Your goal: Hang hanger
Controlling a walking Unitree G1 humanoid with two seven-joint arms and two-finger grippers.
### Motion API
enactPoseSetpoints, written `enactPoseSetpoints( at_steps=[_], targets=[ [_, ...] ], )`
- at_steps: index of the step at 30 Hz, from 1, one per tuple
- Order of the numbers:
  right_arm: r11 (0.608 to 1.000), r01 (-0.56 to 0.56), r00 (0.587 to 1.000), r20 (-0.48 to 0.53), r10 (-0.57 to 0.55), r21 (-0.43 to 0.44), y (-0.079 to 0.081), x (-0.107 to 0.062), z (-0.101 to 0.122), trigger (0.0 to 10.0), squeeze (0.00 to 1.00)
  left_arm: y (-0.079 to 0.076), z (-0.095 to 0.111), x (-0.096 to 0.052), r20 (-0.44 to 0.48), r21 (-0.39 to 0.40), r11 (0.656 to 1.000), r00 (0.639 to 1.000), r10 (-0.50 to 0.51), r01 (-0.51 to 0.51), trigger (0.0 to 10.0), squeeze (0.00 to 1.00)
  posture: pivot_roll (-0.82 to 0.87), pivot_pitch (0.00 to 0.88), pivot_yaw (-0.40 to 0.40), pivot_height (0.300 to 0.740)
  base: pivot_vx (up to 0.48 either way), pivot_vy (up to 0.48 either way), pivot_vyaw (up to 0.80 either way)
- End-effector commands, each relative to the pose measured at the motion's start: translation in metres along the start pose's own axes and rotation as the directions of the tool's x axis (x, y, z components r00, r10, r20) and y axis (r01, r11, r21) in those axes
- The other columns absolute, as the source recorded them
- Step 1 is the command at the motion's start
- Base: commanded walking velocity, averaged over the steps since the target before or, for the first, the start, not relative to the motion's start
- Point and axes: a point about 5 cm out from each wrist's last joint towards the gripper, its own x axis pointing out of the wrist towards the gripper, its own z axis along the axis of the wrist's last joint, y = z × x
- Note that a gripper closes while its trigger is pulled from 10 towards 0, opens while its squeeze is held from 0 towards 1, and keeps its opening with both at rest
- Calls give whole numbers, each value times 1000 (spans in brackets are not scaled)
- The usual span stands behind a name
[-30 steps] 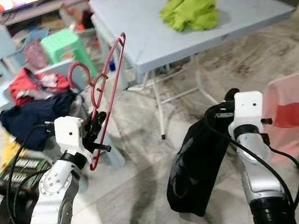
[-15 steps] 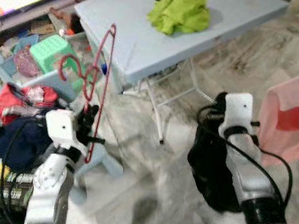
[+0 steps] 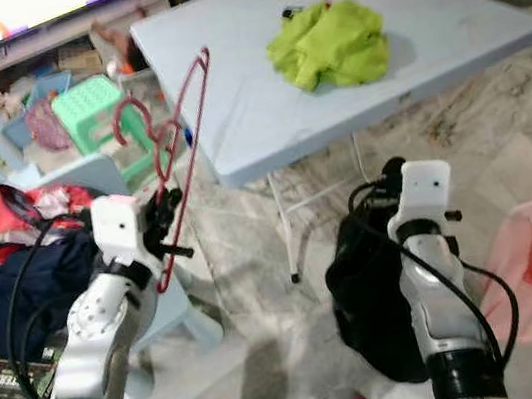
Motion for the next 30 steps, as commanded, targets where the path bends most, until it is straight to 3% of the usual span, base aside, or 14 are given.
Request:
enactPoseSetpoints(
  at_steps=[1,5,15,21,26,30],
  targets=[
    [1000,-12,998,67,12,4,4,3,14,10000,0,9,5,0,15,21,999,999,33,-33,10000,0,-43,44,56,740,0,0,0],
    [1000,-18,998,68,18,2,6,3,14,10000,0,11,5,0,11,42,998,999,39,-40,10000,0,-41,46,51,740,0,0,0],
    [1000,-29,997,69,29,5,7,3,14,10000,0,11,5,-1,12,44,998,999,42,-43,10000,0,-41,46,51,740,0,-403,0],
    [993,-118,991,68,119,-17,15,-1,9,10000,0,14,2,-4,19,41,994,995,97,-97,10000,0,-13,19,-15,740,0,-472,0],
    [989,-147,987,56,148,-34,17,-1,6,10000,0,23,-1,-14,10,58,987,989,148,-148,10000,0,12,8,-43,740,0,-472,0],
    [986,-165,985,38,166,-38,20,-5,-2,10000,0,40,-14,-42,-42,125,963,969,245,-238,10000,0,45,0,-46,740,0,-472,0]
  ],
)
